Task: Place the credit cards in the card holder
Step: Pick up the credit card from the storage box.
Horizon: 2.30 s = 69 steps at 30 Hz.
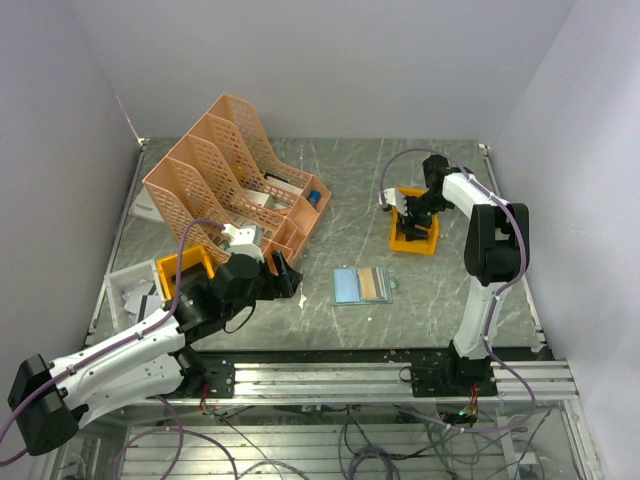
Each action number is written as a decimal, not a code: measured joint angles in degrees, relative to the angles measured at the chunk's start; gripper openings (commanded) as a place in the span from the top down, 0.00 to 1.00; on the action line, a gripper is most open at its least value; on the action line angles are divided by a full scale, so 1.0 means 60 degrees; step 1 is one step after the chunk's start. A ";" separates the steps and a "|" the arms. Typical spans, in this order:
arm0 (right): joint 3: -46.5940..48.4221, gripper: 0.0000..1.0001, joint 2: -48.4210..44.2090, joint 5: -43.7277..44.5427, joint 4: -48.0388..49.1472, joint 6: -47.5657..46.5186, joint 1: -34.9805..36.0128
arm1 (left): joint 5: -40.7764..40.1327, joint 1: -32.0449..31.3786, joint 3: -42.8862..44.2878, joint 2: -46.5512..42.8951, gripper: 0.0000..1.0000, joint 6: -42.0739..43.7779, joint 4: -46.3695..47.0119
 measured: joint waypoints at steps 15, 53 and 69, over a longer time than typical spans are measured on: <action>0.0073 0.81 0.0011 -0.0058 -0.0157 0.0102 0.0000 | 0.0000 0.0000 0.0000 -0.0098 0.15 -0.0004 -0.0004; 0.1905 0.80 0.1144 -0.0754 -0.2692 0.0018 -0.0073 | 0.1107 0.0007 -0.0382 0.0404 0.18 -0.0047 0.1268; 0.1526 0.89 0.0382 -0.1177 -0.3978 -0.0361 -0.0091 | 0.1111 0.0007 -0.0382 0.0415 0.18 -0.0044 0.1282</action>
